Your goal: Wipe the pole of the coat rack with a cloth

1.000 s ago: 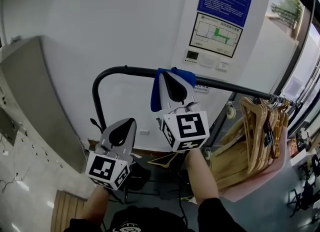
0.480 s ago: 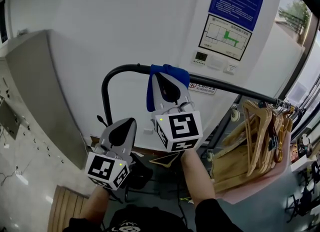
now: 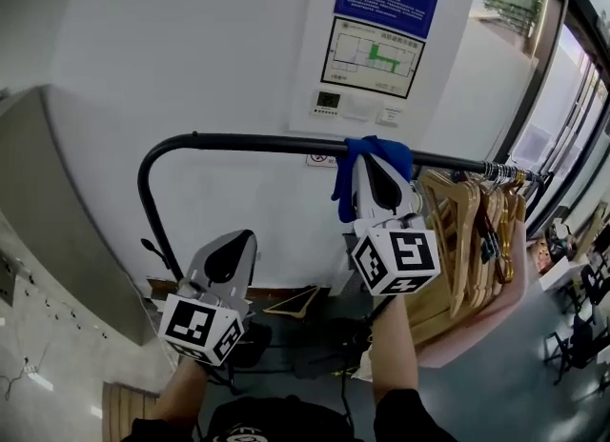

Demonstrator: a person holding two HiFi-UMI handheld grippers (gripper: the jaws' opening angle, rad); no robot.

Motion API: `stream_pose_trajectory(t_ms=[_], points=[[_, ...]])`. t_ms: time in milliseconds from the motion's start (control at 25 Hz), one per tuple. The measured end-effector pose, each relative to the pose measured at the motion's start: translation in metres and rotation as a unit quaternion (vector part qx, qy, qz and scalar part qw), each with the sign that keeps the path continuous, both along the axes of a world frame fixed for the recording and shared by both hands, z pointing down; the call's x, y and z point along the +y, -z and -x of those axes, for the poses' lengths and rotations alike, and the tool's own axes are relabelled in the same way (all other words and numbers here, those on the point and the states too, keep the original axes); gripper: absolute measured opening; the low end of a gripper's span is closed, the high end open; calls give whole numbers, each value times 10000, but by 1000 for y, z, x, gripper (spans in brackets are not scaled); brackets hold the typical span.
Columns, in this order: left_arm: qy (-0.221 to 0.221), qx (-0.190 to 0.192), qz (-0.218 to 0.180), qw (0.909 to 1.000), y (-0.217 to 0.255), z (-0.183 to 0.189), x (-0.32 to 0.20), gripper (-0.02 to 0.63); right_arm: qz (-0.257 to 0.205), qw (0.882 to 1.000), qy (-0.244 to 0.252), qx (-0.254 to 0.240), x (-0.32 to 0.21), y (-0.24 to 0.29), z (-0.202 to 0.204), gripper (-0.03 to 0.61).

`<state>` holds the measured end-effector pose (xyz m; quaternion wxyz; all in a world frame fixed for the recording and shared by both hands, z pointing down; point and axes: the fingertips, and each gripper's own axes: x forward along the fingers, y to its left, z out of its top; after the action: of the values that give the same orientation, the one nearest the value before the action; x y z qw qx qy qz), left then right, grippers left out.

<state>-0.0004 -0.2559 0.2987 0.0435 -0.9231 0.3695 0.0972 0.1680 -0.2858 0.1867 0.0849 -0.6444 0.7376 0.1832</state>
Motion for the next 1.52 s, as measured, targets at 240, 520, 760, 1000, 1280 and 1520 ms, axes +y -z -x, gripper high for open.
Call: stream_pose_trajectory(t_ms=[240, 520, 760, 1000, 1280, 1520], points=[[-327, -116, -154, 9993, 10, -38, 6, 5, -24, 9991, -44, -426, 19, -7, -92, 3], [-366, -100, -184, 9991, 13, -53, 12, 5, -88, 9990, -173, -396, 23, -1, -105, 2], [-181, -97, -186, 9996, 12, -39, 14, 5, -102, 9996, 180, -204, 16, 5, -62, 2], [140, -68, -143, 9998, 10, -9, 12, 5, -90, 9970, 764, 90, -2, 11, 18, 2], [665, -29, -62, 9978, 5, 44, 6, 5, -69, 9864, 1527, 604, -29, 13, 143, 2], [943, -45, -12, 9955, 2, 74, 1, 5, -184, 9782, 1786, 1046, -42, 7, 218, 2]])
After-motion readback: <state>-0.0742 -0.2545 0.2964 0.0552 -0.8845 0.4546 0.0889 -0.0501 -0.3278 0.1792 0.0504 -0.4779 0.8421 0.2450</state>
